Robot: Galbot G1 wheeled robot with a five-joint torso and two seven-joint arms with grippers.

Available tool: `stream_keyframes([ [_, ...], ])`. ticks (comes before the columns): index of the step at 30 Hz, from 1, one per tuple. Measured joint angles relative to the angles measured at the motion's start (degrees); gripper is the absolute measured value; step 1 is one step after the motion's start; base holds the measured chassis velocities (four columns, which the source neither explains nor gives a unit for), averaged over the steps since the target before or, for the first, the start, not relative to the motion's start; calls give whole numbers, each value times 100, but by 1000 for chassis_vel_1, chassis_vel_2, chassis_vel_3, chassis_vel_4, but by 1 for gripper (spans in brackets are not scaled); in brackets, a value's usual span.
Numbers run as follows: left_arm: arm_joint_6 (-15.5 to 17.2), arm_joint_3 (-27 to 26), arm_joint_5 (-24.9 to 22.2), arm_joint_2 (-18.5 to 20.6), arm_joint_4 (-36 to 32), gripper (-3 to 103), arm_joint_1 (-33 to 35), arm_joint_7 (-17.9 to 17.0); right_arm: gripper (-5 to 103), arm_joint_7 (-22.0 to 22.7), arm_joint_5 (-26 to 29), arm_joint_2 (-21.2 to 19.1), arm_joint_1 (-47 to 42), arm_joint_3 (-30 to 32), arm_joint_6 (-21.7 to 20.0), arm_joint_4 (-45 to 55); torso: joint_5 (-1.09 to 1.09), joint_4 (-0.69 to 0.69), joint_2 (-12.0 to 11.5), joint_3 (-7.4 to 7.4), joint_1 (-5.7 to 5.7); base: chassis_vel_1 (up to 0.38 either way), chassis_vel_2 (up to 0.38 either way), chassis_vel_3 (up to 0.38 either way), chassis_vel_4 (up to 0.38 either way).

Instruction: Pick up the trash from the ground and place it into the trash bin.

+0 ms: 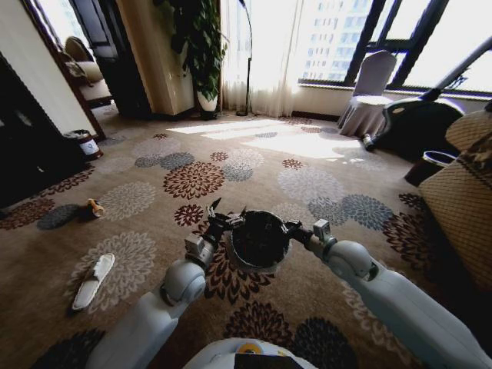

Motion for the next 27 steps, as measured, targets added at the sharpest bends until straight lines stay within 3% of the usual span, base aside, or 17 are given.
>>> stream_keyframes([
  [3, 238, -534, -13, 0, 208, 100, 242, -31, 1, -2, -44, -20, -77, 19, -23, 5, -2, 0, 0, 0, 0, 0, 0, 0, 0],
  [4, 227, -919, 36, 16, 386, 100, 483, 142, 1, -3, -111, -15, -108, 34, -34, -35, -1, 2, 0, 0, 0, 0, 0, 0, 0],
  [7, 73, -1297, 70, 24, 634, 100, 773, 373, 1, 4, -212, 10, -135, 45, -41, -81, -1, 2, 0, 0, 0, 0, 0, 0, 0],
  [10, -339, -1689, 316, -73, 1142, 100, 1230, 640, 1, 0, -315, 77, -209, 54, -112, -65, 0, 1, 0, 0, 0, 0, 0, 0, 0],
  [19, -617, -1712, 689, -374, 1686, 100, 1764, 717, 1, 0, -544, 339, -229, 7, -167, -199, 0, 1, 0, 0, 0, 0, 0, 0, 0],
  [27, -602, -1616, 742, -428, 1758, 100, 1658, 751, 1, 1, -672, 450, -271, -44, -176, -233, 1, 0, 0, 0, 0, 27, 24, 25, 18],
])
